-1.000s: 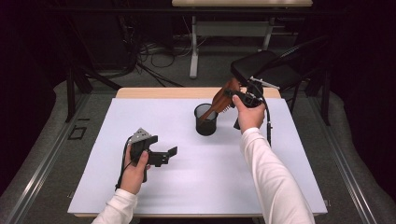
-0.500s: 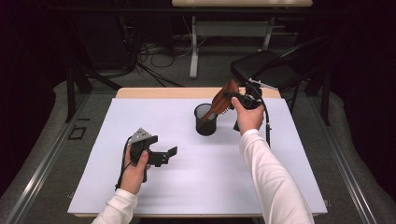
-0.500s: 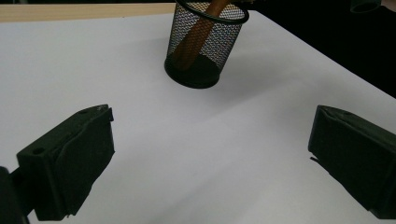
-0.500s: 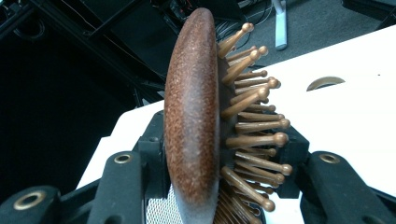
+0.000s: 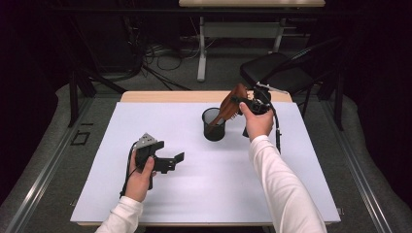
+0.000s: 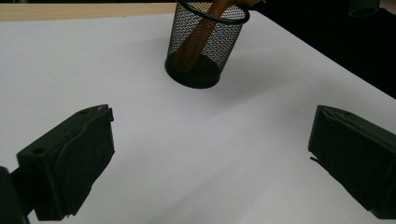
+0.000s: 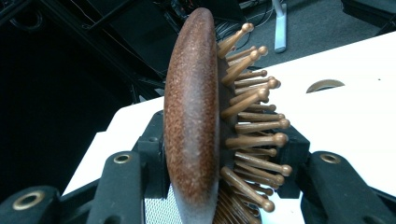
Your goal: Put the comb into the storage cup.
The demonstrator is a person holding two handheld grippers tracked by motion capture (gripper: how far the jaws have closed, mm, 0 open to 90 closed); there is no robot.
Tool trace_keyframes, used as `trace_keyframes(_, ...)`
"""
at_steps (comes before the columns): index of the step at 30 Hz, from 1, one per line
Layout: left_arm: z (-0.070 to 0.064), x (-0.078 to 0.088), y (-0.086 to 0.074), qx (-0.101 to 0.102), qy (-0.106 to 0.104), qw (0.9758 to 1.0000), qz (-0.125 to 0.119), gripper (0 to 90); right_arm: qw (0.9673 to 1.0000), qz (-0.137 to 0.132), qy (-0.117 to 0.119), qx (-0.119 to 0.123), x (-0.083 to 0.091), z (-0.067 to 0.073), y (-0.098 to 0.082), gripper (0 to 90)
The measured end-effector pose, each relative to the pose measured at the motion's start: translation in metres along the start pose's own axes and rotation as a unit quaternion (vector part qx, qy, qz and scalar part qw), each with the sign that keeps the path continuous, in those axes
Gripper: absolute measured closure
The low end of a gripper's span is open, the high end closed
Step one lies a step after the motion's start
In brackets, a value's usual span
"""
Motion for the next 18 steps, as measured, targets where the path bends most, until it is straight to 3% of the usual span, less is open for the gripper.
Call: trace_keyframes(18,-0.0003,-0.0012,-0.001,-0.002,-0.001,1.0,0.001,0.5,0.9999,0.006,0.014,-0.006,0.0001,-0.0078,-0.0003,47.6)
Point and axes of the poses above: each handheld gripper's, and its own axes: x roughly backward along the jaws, y roughly out of its top, z roughly to its left, the point moved 4 cm from there along -x, roughly forward along the jaws, and after that the axes turned 13 degrees about -z, right-handed, at the moved point
